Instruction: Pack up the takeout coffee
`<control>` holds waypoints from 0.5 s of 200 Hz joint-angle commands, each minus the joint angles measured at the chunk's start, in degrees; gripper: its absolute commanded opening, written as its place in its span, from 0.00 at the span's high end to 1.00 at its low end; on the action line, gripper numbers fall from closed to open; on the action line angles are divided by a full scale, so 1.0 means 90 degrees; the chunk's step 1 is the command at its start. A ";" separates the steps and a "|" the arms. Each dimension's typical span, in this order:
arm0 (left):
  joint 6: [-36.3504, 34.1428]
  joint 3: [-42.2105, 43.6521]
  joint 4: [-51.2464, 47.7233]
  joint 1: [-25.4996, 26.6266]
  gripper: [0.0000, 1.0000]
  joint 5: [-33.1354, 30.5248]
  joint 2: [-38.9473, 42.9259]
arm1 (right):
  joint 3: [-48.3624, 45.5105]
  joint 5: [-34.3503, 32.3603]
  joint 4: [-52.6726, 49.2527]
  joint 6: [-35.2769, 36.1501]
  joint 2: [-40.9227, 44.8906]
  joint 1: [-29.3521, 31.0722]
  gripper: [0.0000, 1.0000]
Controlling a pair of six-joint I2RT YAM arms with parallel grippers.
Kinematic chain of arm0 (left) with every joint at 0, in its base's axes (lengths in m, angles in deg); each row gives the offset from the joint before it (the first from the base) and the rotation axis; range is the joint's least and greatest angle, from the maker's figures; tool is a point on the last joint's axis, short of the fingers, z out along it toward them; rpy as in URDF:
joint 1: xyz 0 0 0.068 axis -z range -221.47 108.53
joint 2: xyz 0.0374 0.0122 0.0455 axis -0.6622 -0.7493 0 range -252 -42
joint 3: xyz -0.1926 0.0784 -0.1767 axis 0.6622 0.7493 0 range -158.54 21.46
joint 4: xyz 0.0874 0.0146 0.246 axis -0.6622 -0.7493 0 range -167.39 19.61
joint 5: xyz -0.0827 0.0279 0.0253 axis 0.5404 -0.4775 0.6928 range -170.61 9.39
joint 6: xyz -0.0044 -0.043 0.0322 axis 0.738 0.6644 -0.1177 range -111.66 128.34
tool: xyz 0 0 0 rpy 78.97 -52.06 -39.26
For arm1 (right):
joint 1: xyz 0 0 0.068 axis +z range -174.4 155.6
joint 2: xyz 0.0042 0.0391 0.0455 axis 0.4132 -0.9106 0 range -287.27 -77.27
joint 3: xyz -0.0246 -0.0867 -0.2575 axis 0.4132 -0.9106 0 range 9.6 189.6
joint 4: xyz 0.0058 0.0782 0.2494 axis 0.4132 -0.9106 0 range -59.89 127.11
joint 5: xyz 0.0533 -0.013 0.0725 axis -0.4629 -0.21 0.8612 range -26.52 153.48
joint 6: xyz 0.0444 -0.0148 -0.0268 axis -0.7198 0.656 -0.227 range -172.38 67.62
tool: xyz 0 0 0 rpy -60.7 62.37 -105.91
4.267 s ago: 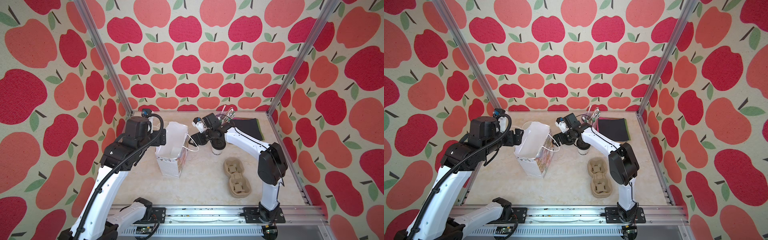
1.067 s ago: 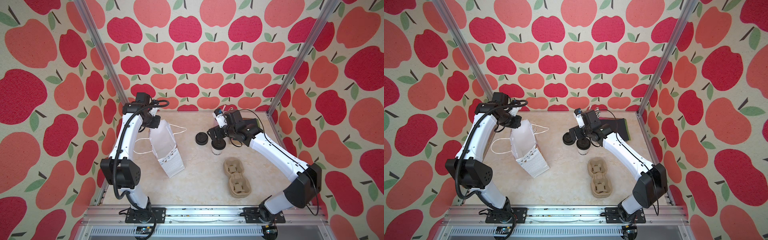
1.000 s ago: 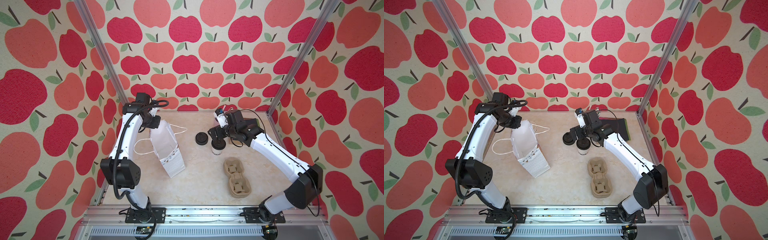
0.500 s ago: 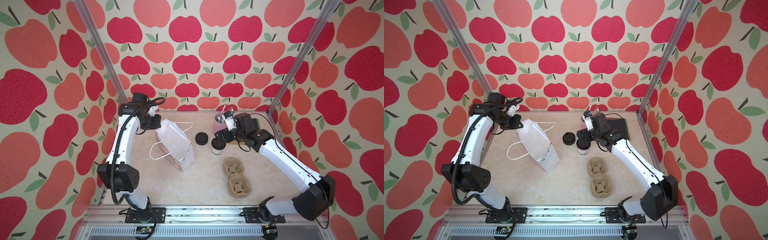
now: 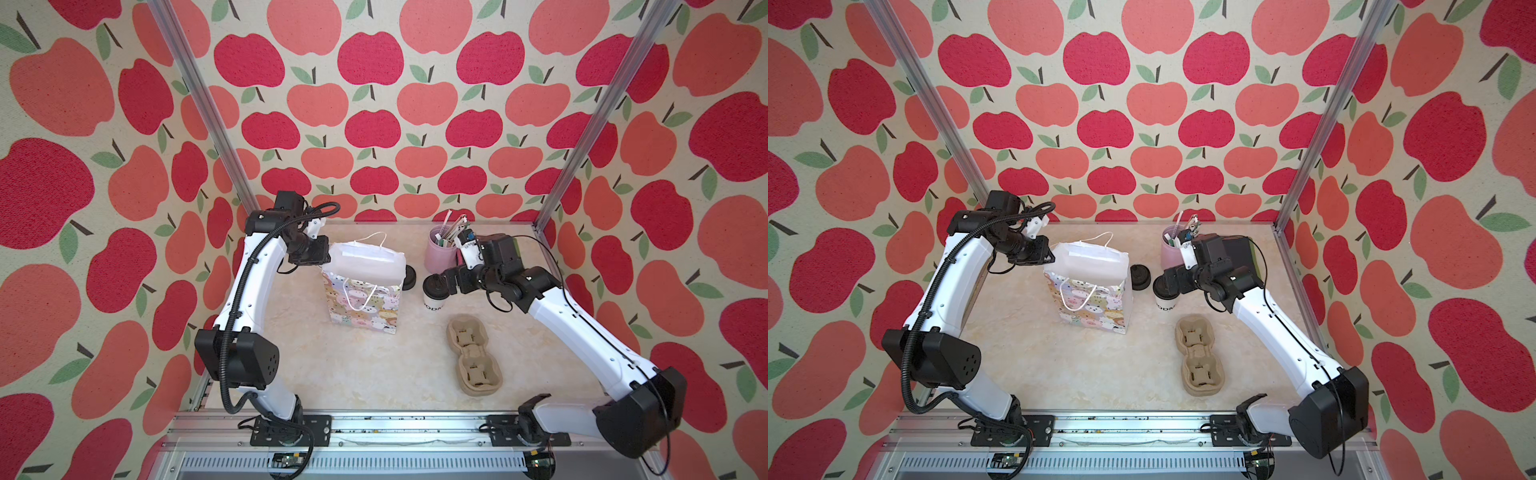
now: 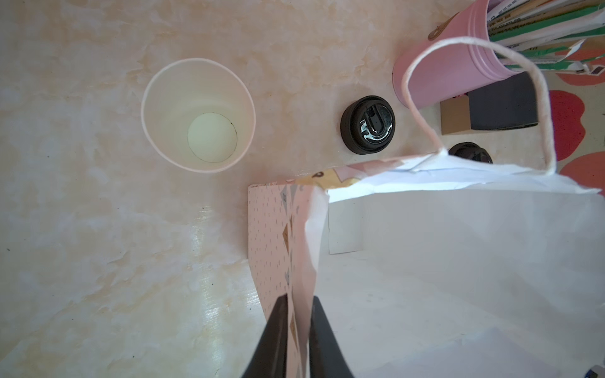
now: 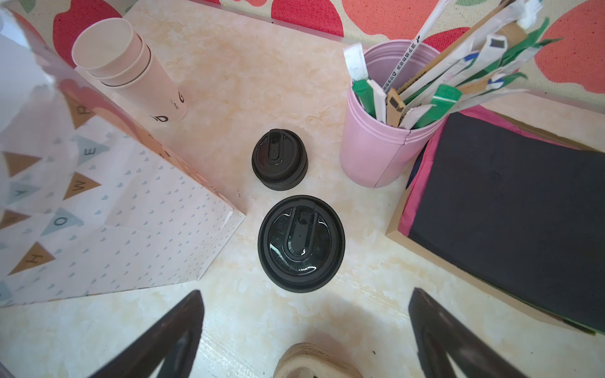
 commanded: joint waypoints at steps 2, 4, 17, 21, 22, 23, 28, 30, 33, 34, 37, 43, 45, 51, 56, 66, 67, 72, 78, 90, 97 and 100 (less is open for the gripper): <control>-0.0217 0.0090 -0.0044 -0.0002 0.74 -0.0266 0.0043 | -0.0053 0.0051 -0.0316 0.0119 0.0120 -0.0048 0.01; -0.0222 0.0094 -0.0038 -0.0004 0.73 -0.0267 0.0045 | -0.0051 0.0054 -0.0323 0.0127 0.0113 -0.0049 0.01; -0.0248 0.0141 -0.0002 0.0002 0.69 -0.0259 0.0055 | -0.0051 0.0053 -0.0436 0.0129 0.0097 -0.0041 0.01; -0.0255 0.0165 0.0008 0.0002 0.68 -0.0258 0.0056 | -0.0051 0.0039 -0.0469 0.0129 0.0084 -0.0046 0.01; -0.0254 0.0169 0.0010 0.0002 0.67 -0.0258 0.0065 | -0.0051 0.0036 -0.0476 0.0129 0.0088 -0.0048 0.01; -0.0258 0.0176 0.0017 0.0002 0.67 -0.0258 0.0070 | -0.0056 0.0025 -0.0489 0.0129 0.0090 -0.0048 0.01; -0.0262 0.0201 0.0036 0.0002 0.66 -0.0248 0.0074 | -0.0064 -0.0021 -0.0524 0.0129 0.0082 -0.0045 0.01; -0.0267 0.0217 0.0041 0.0002 0.66 -0.0245 0.0079 | -0.0066 -0.0039 -0.0539 0.0129 0.0075 -0.0050 0.01; -0.0272 0.0230 0.0051 0.0002 0.66 -0.0246 0.0084 | -0.0077 -0.0074 -0.0559 0.0138 0.0082 -0.0049 0.01; -0.0277 0.0236 0.0051 0.0002 0.66 -0.0242 0.0084 | -0.0078 -0.0084 -0.0559 0.0138 0.0087 -0.0049 0.01; -0.0281 0.0257 0.0057 0.0002 0.66 -0.0239 0.0081 | -0.0088 -0.0114 -0.0580 0.0144 0.0085 -0.0054 0.01; -0.0292 0.0279 0.0067 0.0009 0.66 -0.0229 0.0084 | -0.0113 -0.0172 -0.0605 0.0149 0.0091 -0.0058 0.01; -0.0297 0.0293 0.0071 0.0006 0.65 -0.0221 0.0084 | -0.0125 -0.0185 -0.0610 0.0156 0.0096 -0.0058 0.01; -0.0310 0.0326 0.0080 0.0008 0.65 -0.0210 0.0078 | -0.0152 -0.0224 -0.0630 0.0158 0.0121 -0.0061 0.01; -0.0330 0.0352 0.0098 0.0004 0.65 -0.0200 0.0076 | -0.0177 -0.0239 -0.0637 0.0159 0.0140 -0.0064 0.01; -0.0355 0.0404 0.0127 0.0019 0.65 -0.0166 0.0073 | -0.0221 -0.0265 -0.0639 0.0158 0.0179 -0.0077 0.01; -0.0358 0.0411 0.0129 0.0020 0.65 -0.0163 0.0069 | -0.0229 -0.0267 -0.0638 0.0154 0.0184 -0.0078 0.01; -0.0369 0.0439 0.0139 0.0029 0.66 -0.0146 0.0058 | -0.0243 -0.0318 -0.0640 0.0126 0.0208 -0.0077 0.01; -0.0388 0.0470 0.0157 0.0036 0.66 -0.0118 0.0050 | -0.0251 -0.0351 -0.0665 0.0110 0.0223 -0.0087 0.01; -0.0450 0.0514 0.0179 0.0053 0.69 -0.0126 0.0029 | -0.0257 -0.0380 -0.0696 0.0119 0.0248 -0.0084 0.01; -0.0492 0.0539 0.0197 0.0070 0.74 -0.0134 0.0009 | -0.0257 -0.0382 -0.0730 0.0128 0.0258 -0.0083 0.01; -0.0513 0.0544 0.0198 0.0079 0.76 -0.0145 -0.0001 | -0.0247 -0.0387 -0.0745 0.0129 0.0266 -0.0086 0.01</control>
